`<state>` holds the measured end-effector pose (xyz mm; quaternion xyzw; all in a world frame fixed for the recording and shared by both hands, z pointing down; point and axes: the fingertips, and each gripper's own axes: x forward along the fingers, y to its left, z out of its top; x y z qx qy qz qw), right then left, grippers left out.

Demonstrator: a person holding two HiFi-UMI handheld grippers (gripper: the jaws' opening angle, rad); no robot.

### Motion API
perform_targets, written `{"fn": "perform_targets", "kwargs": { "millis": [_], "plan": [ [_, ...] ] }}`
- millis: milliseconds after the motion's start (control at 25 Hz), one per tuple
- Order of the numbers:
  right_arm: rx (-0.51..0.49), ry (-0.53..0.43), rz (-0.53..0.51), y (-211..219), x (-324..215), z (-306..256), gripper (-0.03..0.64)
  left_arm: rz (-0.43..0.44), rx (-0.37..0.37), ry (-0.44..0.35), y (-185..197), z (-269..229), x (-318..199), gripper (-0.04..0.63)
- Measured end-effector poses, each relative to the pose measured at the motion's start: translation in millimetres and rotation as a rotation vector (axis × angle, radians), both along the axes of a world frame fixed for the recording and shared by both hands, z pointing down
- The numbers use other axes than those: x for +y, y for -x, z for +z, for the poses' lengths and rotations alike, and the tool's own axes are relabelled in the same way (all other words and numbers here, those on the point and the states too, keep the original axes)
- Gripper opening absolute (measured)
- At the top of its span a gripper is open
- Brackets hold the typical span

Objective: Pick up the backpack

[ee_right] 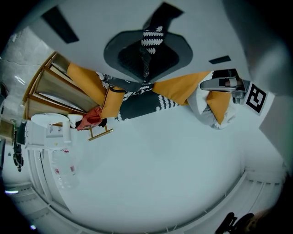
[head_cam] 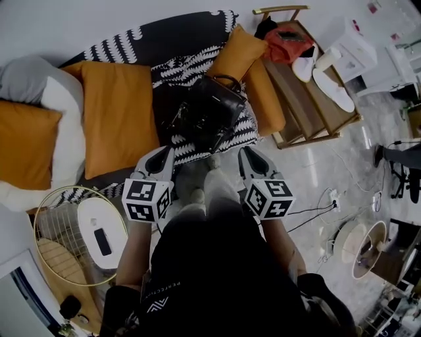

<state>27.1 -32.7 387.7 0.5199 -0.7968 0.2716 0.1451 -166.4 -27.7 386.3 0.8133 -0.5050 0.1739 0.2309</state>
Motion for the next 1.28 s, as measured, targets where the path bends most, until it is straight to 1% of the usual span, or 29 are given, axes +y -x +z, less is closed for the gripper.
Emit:
{"fn": "perform_targets", "kwargs": {
  "millis": [80,200,360,440,520,640,800,920,1080,1280],
  "plan": [
    [-0.004,0.01,-0.006,0.1,-11.5,4.7,0.037,-0.006,-0.002,0.014,-1.3,6.1,-11.8,0.026],
    [-0.004,0.025,-0.015,-3.0,-27.8,11.4,0.048,-0.015,0.018,0.055,-5.2,16.3,-30.5,0.078],
    [-0.01,0.066,-0.023,-9.7,-47.7,27.5,0.059,-0.008,0.017,0.089,-13.6,28.5,-58.8,0.107],
    [-0.012,0.091,-0.024,-14.8,-58.0,36.9,0.075,0.005,0.011,0.106,-20.7,38.0,-72.3,0.124],
    [-0.009,0.111,-0.03,-18.7,-67.7,45.6,0.092,0.024,-0.001,0.122,-27.3,49.8,-84.5,0.138],
    [-0.006,0.138,-0.043,-21.7,-81.1,58.5,0.12,0.048,-0.037,0.143,-33.2,68.8,-101.6,0.158],
    [-0.009,0.183,-0.049,-28.5,-95.6,80.7,0.138,0.054,-0.083,0.17,-37.6,91.1,-123.8,0.201],
    [-0.011,0.218,-0.05,-33.0,-106.2,102.0,0.147,0.058,-0.105,0.195,-39.1,109.2,-139.5,0.206],
    [-0.016,0.271,-0.05,-37.1,-120.4,133.7,0.16,0.079,-0.131,0.25,-38.6,142.5,-157.2,0.207],
    [-0.04,0.338,-0.025,-44.6,-136.9,168.1,0.175,0.094,-0.15,0.303,-39.8,173.8,-179.6,0.212]
  ]
}}
